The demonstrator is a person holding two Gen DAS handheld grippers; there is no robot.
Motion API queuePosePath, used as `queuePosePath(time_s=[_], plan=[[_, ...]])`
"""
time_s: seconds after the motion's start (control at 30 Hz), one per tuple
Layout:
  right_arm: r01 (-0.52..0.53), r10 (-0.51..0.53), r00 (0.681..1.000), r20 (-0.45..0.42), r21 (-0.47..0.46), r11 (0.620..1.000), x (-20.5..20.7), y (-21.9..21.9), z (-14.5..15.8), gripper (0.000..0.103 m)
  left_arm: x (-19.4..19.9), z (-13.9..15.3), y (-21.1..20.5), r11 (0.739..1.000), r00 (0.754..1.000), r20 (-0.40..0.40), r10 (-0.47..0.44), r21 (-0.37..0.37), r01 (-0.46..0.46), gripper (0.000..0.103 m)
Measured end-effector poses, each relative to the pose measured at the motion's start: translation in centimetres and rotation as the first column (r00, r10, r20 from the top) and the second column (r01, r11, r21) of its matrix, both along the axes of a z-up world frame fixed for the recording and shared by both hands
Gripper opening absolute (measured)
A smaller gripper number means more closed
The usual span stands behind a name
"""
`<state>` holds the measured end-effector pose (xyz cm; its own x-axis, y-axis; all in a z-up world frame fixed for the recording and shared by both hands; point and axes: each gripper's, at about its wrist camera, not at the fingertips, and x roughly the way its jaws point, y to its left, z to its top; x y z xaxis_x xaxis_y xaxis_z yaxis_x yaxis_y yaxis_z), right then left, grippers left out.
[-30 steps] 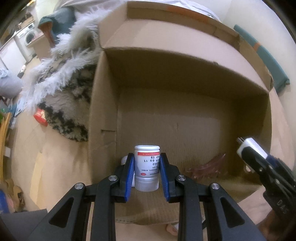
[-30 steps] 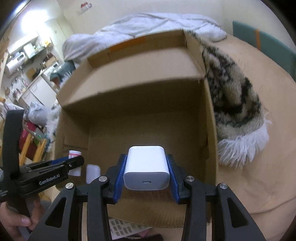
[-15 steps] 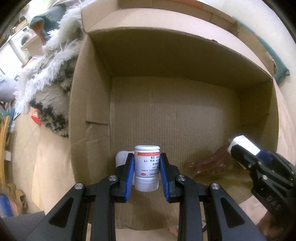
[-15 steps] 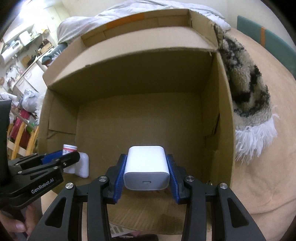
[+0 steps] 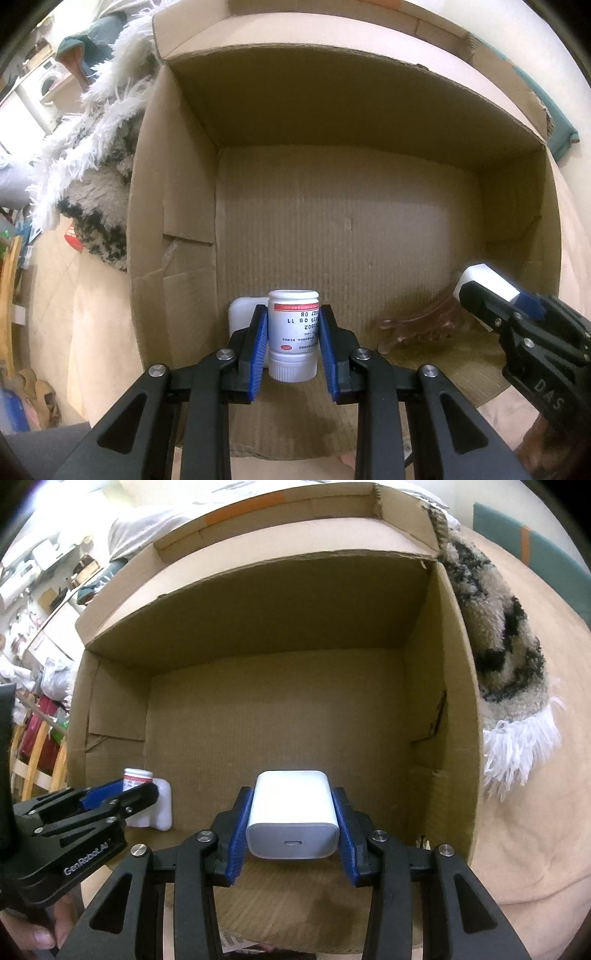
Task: Organize rigid objects
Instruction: 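Carry the pill bottle and the charger over the box with both grippers, then set the pill bottle and the charger in the box and open both grippers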
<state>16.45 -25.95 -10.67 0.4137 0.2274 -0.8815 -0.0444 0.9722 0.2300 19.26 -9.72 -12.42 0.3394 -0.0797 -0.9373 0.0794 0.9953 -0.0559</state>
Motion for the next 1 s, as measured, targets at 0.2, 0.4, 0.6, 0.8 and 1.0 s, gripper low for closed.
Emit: queuePosePath(time_s=[0.2, 0.4, 0.6, 0.8, 1.0], plan=[[0.017, -0.017, 0.996, 0.089, 0.005, 1.000, -0.3, -0.3, 1.8, 0.044, -0.4, 0.8, 0.2, 1.000, 1.000, 0.028, 0.004, 0.000, -0.004, 0.024], [0.018, -0.022, 0.993, 0.118, 0.032, 0.999, -0.3, -0.4, 2.5, 0.058, -0.7, 1.5, 0.0, 1.000, 0.999, 0.043, -0.002, -0.002, 0.002, 0.052], [0.028, -0.039, 0.991, 0.126, 0.093, 0.995, -0.2, -1.0, 3.1, 0.079, -0.8, 2.3, -0.2, 1.000, 0.998, 0.062, -0.019, -0.014, 0.020, 0.067], [0.030, -0.046, 0.990, 0.135, 0.116, 0.993, -0.3, -1.2, 3.6, 0.097, -1.0, 3.3, 0.5, 1.000, 0.997, 0.081, -0.010, -0.020, 0.012, 0.067], [0.047, -0.069, 0.985, 0.156, 0.138, 0.989, -0.6, -1.6, 4.5, 0.097, -1.8, 4.4, 1.2, 0.998, 0.995, 0.099, 0.007, -0.066, -0.001, 0.067]])
